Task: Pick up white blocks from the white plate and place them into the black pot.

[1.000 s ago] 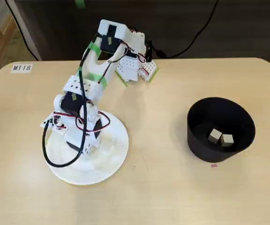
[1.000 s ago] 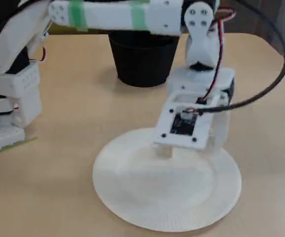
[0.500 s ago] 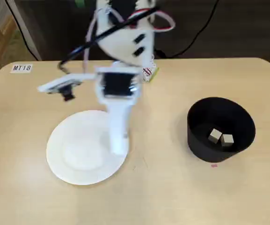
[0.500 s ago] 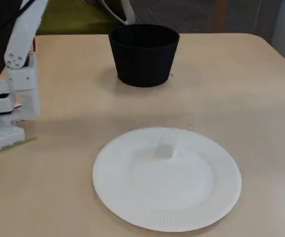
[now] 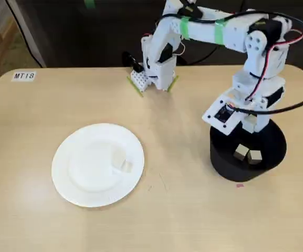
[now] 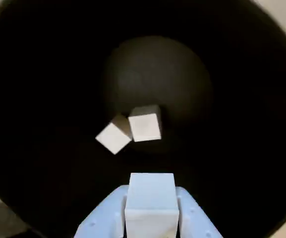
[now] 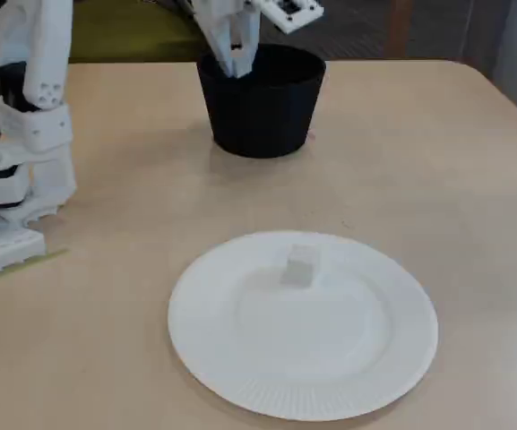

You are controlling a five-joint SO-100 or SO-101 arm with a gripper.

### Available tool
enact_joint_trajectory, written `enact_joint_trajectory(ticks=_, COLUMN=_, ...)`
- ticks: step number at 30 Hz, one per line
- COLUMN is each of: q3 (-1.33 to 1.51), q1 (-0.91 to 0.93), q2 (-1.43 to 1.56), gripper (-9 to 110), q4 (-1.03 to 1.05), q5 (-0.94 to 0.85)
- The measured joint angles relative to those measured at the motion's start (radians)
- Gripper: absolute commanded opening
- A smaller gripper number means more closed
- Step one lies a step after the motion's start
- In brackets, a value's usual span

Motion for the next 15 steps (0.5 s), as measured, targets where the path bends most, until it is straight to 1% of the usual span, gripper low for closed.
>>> enact_joint_trajectory(ticks=7, q3=0.003, q1=-0.002, q2=-0.034, gripper=-2, q4=-0.066, q5=-0.044)
enact_joint_trajectory(ticks=8, q3=0.003, q1=0.003, q2=-0.034, gripper=2, q4=-0.069, q5=-0.044)
enact_joint_trajectory(ticks=10, q3=0.003, q1=0.021, q2=-0.034, gripper=19, q4=-0.069, q5=-0.051)
enact_joint_trajectory(ticks=12, q3=0.003, q1=0.038, q2=-0.032, gripper=31, q4=-0.066, q5=-0.086)
enact_joint_trajectory(ticks=13, q3=0.005, q1=0.048, q2=-0.026, gripper=33, q4=-0.063, q5=-0.104)
enact_joint_trajectory(ticks=14, q3=0.008, q1=0.057, q2=-0.018, gripper=32, q4=-0.060, q5=-0.120)
enact_joint_trajectory(ticks=15, q3=0.008, q1=0.067, q2=-0.009, gripper=26, q4=-0.060, q5=-0.130)
